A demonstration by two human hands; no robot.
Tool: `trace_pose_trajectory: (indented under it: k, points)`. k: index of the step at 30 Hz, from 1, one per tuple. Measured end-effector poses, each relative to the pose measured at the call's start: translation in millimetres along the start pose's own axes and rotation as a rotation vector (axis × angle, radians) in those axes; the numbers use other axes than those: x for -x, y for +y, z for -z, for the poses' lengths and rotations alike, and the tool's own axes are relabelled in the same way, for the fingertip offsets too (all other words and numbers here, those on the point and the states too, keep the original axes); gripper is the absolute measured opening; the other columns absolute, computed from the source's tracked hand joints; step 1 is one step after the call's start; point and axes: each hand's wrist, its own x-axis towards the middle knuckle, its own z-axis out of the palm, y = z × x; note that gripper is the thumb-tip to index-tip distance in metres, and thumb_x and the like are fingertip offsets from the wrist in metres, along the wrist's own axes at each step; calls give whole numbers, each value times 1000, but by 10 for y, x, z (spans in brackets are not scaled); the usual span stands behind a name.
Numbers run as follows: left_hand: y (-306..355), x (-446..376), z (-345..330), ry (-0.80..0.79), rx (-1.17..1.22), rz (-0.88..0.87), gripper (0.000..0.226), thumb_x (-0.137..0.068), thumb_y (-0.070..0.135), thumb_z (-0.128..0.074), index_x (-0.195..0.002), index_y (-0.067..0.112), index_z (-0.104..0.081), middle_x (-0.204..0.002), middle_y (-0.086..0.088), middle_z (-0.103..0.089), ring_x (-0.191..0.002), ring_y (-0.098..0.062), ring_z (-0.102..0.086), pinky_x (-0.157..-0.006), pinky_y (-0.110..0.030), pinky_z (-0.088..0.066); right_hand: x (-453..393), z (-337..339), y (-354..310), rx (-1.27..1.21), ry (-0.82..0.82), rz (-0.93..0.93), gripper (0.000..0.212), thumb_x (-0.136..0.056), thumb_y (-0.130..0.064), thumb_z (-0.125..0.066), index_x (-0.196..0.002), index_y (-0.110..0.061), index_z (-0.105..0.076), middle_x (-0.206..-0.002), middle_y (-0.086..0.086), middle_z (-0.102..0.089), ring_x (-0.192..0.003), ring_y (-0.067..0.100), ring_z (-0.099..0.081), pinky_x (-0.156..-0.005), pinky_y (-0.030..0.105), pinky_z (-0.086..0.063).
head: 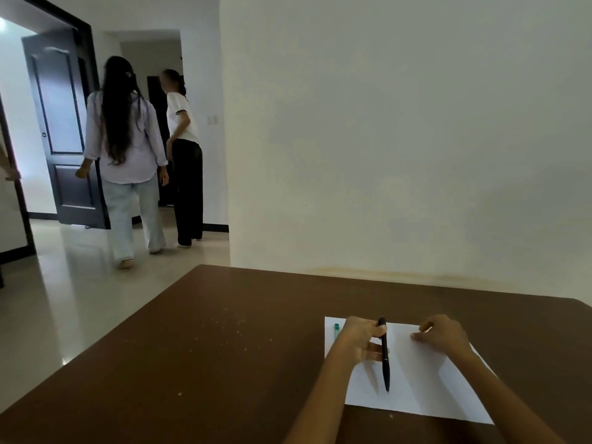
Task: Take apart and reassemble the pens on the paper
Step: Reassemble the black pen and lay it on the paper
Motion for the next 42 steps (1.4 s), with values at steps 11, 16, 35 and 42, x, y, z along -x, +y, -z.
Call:
trace_pose_trajectory:
  k: [11, 16, 35, 42]
  points:
    - [90, 64, 54, 7, -45, -17, 27, -90, 9, -59, -116, 2, -61, -118, -15, -62, -105, -34, -64, -79, -39, -56, 109, 134, -523, -730, -409, -9, 19, -86, -12, -68, -86, 5, -75, -67, 11, -67, -53, 12, -55, -54, 21, -51]
    - [88, 101, 15, 17, -72, -20, 27, -90, 11, -60, -116, 2, -61, -120, -15, -62, -105, -33, -64, -83, -40, -55, 112, 108, -545, -772, -392, -85, 18, -87, -8, -64, -88, 8, -71, -69, 12, -60, -58, 16, -52, -55, 23, -49]
    - [7, 0, 52, 40, -50, 79, 29, -91, 6, -57, -119, 1, -57, -118, -18, -62, -100, -32, -65, -81, -41, -55, -19, -87, -527, 75, -142, 24, 20, -89, -18, -64, -96, -1, -69, -88, 8, -66, -80, 19, -64, -71, 23, -47]
    - [-8, -12, 90, 37, -35, 81, 29, -90, 5, -57, -118, -2, -56, -108, -19, -63, -86, -29, -64, -78, -41, -55, -33, -108, -549, 94, -150, 37, 21, -87, -19, -65, -99, -2, -71, -99, 12, -72, -88, 22, -68, -78, 27, -52]
